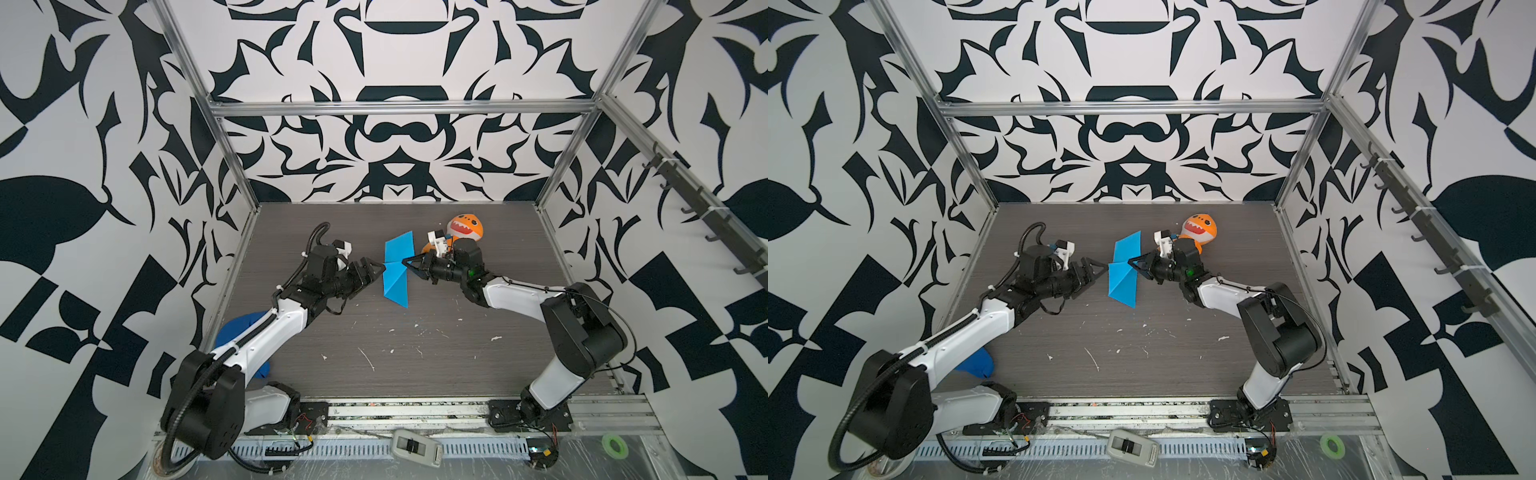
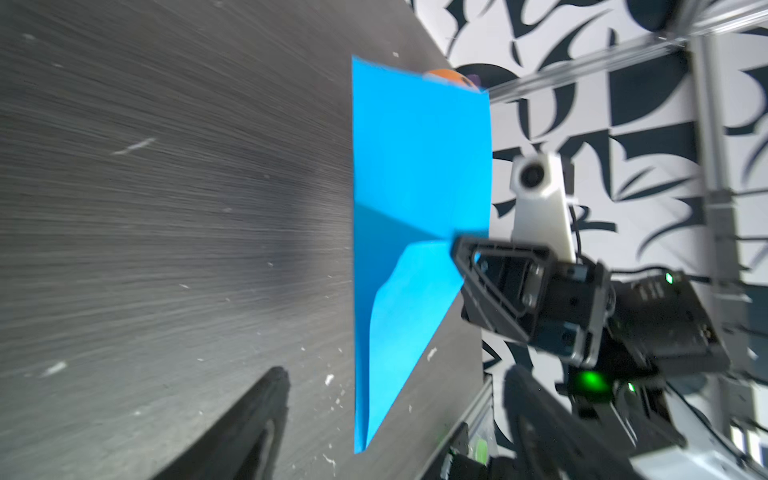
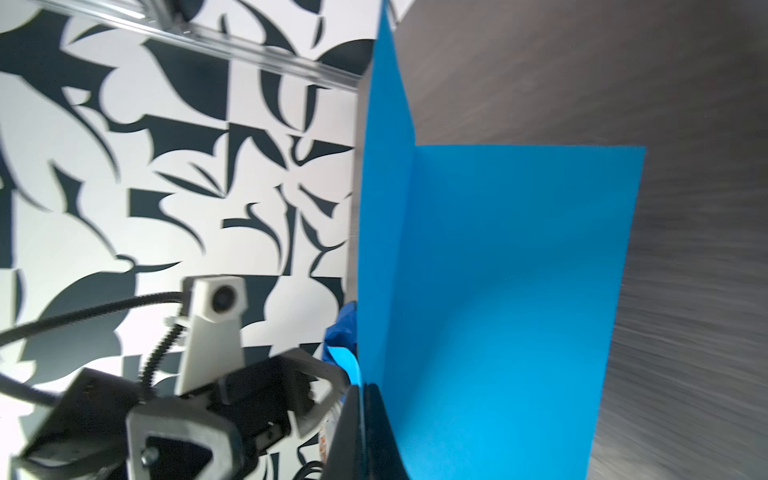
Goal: Fold a paper plane with a square sheet of paper (pick it up from the middle)
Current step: 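Lift the pinched blue sheet upright with both grippers, holding it between them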
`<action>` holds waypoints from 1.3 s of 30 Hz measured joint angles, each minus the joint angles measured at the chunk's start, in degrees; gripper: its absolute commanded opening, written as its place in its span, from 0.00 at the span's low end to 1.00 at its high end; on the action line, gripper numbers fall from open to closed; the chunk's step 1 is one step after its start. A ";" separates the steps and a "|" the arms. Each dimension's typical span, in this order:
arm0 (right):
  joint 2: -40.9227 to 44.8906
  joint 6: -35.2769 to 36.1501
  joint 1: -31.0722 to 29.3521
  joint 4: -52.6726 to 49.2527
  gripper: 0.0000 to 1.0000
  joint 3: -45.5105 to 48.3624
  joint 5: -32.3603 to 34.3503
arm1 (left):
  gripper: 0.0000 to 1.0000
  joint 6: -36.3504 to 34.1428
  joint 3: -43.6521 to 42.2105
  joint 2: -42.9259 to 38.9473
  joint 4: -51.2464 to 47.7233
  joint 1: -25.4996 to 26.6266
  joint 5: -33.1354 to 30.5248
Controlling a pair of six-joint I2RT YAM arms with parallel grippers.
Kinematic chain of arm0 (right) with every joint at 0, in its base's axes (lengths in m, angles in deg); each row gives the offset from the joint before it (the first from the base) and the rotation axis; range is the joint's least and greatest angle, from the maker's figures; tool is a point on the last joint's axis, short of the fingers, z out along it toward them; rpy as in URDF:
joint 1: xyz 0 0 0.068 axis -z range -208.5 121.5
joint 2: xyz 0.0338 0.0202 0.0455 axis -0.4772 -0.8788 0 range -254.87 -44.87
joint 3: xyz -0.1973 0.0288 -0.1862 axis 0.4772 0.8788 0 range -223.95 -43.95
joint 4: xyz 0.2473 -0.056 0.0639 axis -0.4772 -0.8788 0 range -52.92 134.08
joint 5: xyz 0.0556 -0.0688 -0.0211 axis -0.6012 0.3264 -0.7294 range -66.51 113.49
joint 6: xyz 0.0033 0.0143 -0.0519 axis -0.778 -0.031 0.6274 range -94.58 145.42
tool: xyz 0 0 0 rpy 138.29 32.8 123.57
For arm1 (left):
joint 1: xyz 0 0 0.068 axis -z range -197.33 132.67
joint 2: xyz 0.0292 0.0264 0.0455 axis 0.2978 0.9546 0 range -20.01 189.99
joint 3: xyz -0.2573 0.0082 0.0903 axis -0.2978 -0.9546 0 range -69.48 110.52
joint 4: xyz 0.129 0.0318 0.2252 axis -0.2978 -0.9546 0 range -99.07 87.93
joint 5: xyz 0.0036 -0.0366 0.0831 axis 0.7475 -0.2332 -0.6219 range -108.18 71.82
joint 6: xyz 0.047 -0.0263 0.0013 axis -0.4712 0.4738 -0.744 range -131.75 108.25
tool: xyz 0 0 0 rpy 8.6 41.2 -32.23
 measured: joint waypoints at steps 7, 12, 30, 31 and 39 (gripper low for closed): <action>0.00 -3.39 -1.70 0.96 0.02 -6.97 -2.23 | 0.91 6.56 -2.58 -2.10 9.11 0.02 4.61; -0.02 -6.12 -2.08 3.15 0.02 -8.44 -3.48 | 0.82 10.51 -2.73 -1.55 15.61 -0.11 7.19; -0.02 -7.48 -2.01 3.39 0.02 -8.41 -4.35 | 0.22 13.55 -2.73 -1.51 20.31 -2.86 8.46; -0.02 -7.48 -2.01 3.39 0.02 -8.41 -4.37 | 0.18 13.53 -2.73 -1.51 20.44 -2.95 8.44; -0.02 -6.84 -1.66 2.56 0.30 -8.07 -4.39 | 0.05 12.46 -2.73 -1.51 19.93 -3.61 8.52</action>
